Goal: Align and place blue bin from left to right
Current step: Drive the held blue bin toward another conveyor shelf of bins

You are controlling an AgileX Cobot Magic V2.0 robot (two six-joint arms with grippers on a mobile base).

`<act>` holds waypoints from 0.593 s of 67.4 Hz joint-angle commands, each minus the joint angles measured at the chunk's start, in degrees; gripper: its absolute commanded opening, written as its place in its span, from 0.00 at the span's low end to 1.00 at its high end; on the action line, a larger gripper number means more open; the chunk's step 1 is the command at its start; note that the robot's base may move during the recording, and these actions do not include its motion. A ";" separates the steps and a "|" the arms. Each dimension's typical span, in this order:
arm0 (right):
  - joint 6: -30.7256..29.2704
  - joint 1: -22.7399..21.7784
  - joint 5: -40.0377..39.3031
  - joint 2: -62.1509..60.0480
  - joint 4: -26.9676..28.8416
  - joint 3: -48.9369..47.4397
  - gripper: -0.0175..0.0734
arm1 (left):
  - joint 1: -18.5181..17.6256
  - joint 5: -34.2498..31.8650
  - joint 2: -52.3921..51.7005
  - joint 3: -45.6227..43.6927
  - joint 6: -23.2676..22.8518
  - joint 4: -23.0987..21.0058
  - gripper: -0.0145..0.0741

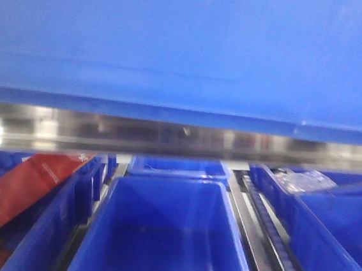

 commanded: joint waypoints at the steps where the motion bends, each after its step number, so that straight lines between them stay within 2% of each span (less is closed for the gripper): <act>1: 0.25 0.94 -17.30 -0.08 0.51 -0.52 0.11 | -1.14 -6.00 -0.13 -0.91 -0.49 0.19 0.04; 40: 0.25 0.94 -17.30 -0.08 0.51 -0.52 0.11 | -1.14 -6.00 -0.13 -0.91 -0.49 0.19 0.04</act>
